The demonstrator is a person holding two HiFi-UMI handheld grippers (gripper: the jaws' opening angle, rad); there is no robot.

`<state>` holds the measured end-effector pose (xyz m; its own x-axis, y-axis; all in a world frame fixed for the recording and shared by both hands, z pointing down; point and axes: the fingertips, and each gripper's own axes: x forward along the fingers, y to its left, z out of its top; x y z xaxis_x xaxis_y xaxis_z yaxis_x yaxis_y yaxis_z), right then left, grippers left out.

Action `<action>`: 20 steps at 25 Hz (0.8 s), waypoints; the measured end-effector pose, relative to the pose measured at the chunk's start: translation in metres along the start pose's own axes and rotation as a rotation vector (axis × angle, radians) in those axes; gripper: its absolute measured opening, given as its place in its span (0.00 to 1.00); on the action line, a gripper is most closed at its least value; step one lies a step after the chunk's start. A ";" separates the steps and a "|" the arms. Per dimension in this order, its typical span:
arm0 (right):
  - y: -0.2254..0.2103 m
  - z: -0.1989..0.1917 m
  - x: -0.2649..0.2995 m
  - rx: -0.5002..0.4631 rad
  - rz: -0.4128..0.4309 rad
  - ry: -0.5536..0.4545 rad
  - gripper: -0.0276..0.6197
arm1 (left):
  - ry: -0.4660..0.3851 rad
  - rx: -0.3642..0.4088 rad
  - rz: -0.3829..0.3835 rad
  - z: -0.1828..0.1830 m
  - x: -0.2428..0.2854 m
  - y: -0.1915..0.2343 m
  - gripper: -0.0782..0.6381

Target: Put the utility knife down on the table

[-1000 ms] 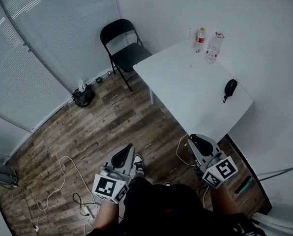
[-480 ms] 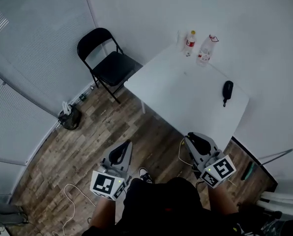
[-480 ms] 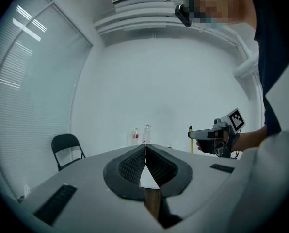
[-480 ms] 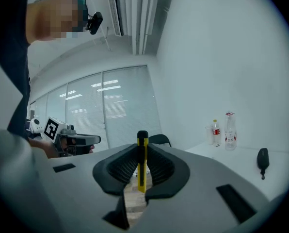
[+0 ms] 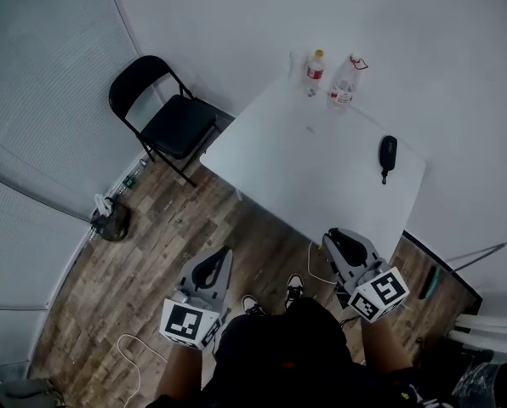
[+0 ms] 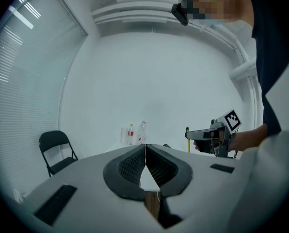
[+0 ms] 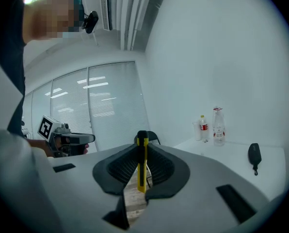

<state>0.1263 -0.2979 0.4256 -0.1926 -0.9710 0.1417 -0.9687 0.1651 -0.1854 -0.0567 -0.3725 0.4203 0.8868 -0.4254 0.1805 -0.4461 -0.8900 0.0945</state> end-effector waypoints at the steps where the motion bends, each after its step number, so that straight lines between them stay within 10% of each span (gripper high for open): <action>1: -0.009 -0.003 0.005 0.005 0.000 0.009 0.14 | 0.004 -0.002 0.008 0.000 0.006 0.001 0.14; 9: -0.103 -0.025 0.043 0.001 -0.054 0.150 0.14 | 0.023 -0.042 0.072 -0.002 0.059 -0.008 0.14; 20: -0.187 -0.210 0.121 -0.123 -0.024 0.732 0.14 | 0.114 -0.109 0.157 -0.046 0.076 -0.012 0.14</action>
<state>0.2513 -0.4099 0.6812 -0.1842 -0.6179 0.7644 -0.9763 0.2052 -0.0694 0.0107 -0.3866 0.4781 0.7888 -0.5308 0.3101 -0.5937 -0.7885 0.1606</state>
